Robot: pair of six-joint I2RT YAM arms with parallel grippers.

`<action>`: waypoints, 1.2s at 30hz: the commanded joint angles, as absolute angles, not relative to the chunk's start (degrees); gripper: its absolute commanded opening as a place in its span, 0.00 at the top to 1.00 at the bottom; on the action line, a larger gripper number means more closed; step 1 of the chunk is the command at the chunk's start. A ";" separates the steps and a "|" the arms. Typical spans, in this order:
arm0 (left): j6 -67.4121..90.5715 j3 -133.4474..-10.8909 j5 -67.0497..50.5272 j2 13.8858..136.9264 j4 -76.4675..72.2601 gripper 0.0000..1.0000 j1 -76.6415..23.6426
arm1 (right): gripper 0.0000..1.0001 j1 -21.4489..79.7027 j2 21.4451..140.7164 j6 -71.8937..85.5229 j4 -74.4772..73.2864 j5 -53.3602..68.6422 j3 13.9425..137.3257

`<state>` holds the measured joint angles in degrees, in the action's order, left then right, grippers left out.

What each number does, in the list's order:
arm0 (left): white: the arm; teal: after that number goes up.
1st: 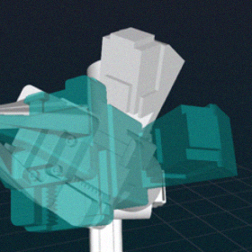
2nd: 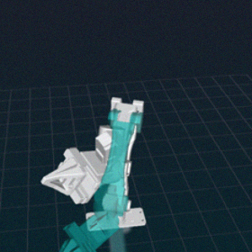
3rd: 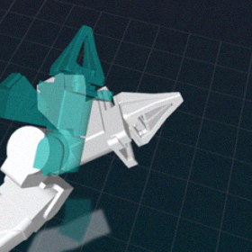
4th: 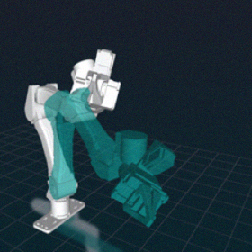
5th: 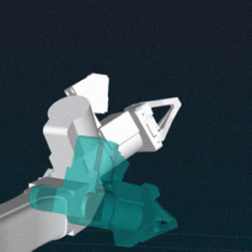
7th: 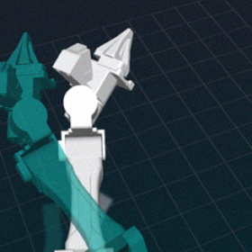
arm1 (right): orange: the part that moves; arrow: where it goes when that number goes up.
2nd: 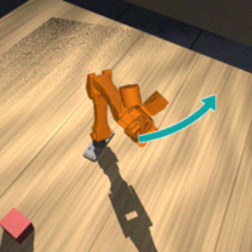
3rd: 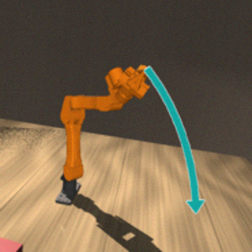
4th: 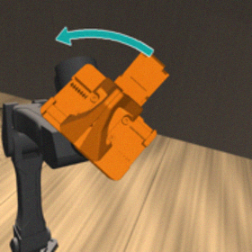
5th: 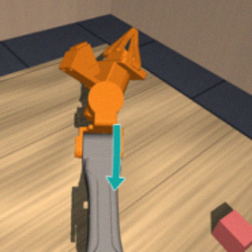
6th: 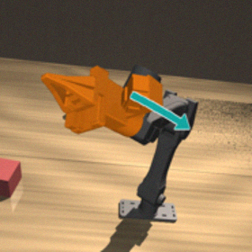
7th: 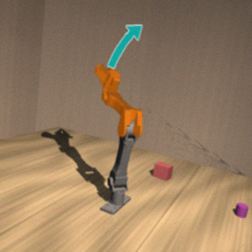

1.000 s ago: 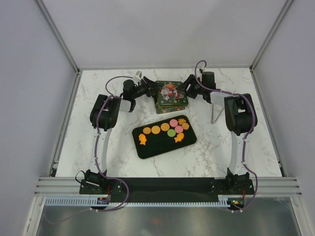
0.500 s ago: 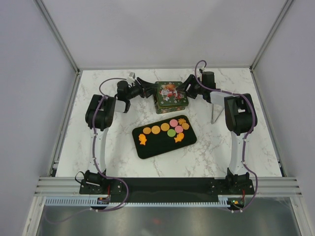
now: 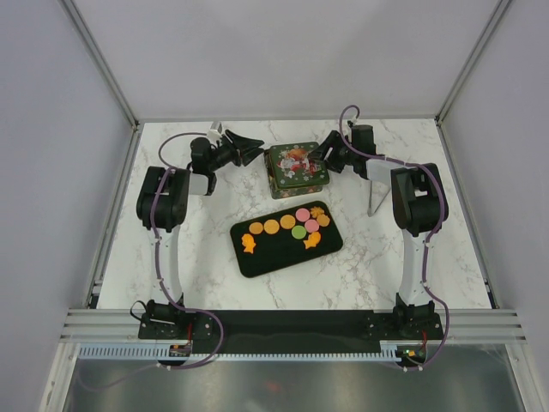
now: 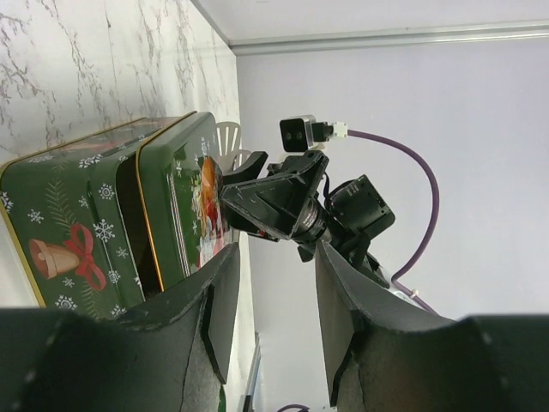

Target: Pack the cookies

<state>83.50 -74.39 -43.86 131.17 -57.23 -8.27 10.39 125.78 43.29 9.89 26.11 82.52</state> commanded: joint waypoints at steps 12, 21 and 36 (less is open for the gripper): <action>81.30 -73.03 -44.56 120.41 -59.59 0.52 -8.87 | 0.31 13.44 126.12 38.76 3.08 20.48 88.85; 81.30 -75.59 -44.56 115.93 -59.59 0.52 -12.83 | 0.31 15.29 127.18 37.97 0.35 18.37 91.58; 81.30 -74.18 -44.56 111.62 -59.59 0.52 -12.92 | 0.30 15.38 127.44 36.83 -1.32 17.93 92.20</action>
